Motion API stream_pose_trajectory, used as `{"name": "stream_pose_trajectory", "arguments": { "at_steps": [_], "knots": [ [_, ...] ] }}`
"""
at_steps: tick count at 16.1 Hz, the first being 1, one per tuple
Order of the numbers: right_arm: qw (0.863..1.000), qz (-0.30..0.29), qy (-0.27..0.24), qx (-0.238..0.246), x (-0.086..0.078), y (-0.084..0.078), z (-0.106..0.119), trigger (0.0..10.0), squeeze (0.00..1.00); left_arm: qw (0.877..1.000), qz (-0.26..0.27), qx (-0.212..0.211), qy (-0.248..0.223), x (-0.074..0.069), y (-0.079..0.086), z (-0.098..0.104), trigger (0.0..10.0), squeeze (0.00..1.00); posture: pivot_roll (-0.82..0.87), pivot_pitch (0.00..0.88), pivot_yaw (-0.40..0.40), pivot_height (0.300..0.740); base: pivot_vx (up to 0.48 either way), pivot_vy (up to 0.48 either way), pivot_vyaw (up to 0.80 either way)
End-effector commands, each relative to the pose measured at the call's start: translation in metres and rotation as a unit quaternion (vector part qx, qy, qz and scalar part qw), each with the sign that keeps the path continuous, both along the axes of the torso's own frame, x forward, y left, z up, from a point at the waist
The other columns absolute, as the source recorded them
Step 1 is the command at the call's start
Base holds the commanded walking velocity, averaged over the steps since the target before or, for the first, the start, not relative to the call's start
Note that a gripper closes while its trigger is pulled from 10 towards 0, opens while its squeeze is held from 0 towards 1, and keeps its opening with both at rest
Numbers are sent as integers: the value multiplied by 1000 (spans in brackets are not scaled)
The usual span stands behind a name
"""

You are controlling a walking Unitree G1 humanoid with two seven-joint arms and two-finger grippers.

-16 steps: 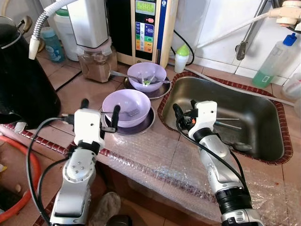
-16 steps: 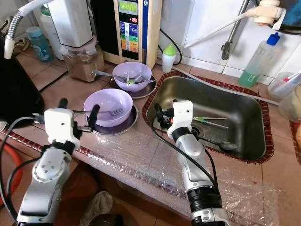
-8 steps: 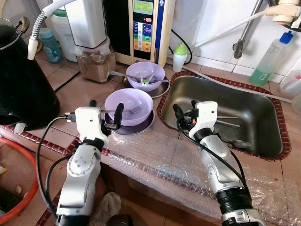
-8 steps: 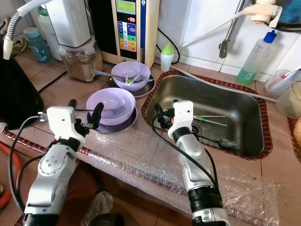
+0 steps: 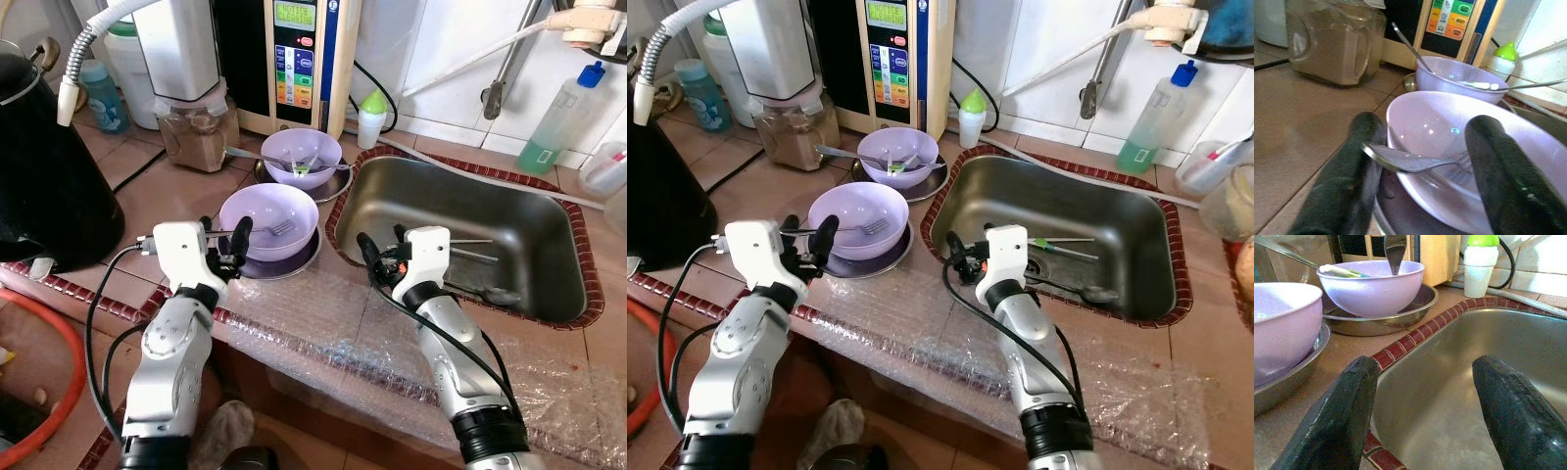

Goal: Kitchen organization

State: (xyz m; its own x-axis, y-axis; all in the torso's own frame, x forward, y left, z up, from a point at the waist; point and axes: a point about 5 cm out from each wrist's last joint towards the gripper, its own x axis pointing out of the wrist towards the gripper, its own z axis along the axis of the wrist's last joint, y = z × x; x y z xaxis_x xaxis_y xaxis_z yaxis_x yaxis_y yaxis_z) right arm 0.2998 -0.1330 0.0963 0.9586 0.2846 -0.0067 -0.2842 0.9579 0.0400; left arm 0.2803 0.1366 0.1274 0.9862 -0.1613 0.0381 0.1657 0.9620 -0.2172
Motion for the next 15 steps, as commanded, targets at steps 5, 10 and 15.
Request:
{"name": "stream_pose_trajectory", "arguments": {
  "at_steps": [5,10,15],
  "knots": [
    [999,-30,-7,13,0,-11,5,10000,0,1000,-16,1,18,8,0,0,0,0,10,0,49,740,0,0,0],
    [1000,-8,6,19,0,13,-2,10000,0,999,0,34,21,16,19,2,0,0,52,0,22,740,0,0,0],
    [1000,-21,5,15,3,14,-2,10000,0,999,-12,39,27,17,18,2,0,0,67,0,-6,740,0,0,0]
  ]
}}
